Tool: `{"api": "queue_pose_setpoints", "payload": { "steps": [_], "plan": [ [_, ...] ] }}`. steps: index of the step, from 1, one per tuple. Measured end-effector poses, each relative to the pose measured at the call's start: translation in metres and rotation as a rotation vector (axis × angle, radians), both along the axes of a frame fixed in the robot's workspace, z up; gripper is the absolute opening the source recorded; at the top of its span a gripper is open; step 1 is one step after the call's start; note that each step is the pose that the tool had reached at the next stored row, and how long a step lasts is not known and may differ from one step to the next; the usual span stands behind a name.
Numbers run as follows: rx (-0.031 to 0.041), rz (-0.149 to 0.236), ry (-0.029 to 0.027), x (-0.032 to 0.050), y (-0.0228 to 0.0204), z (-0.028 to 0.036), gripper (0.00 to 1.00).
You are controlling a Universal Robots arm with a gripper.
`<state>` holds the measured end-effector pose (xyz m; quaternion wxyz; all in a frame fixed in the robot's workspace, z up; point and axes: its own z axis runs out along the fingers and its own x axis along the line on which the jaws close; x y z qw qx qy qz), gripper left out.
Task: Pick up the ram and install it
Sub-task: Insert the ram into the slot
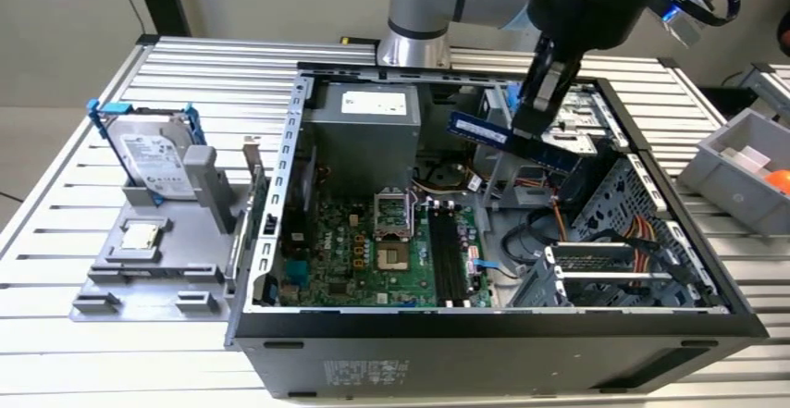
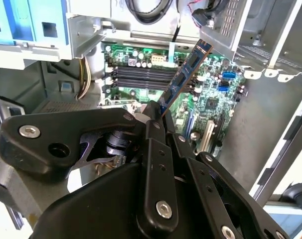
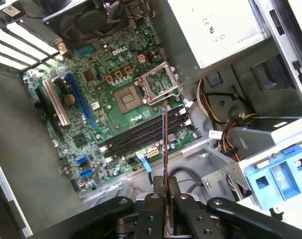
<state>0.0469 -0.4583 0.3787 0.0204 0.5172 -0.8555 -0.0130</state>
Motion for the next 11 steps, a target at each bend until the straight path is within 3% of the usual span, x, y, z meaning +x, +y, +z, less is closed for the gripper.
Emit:
{"api": "queue_pose_setpoints", "payload": {
  "steps": [11],
  "plan": [
    [-0.0001,-0.082,0.0005,0.0,-0.0035,0.0,0.0]
  ]
}}
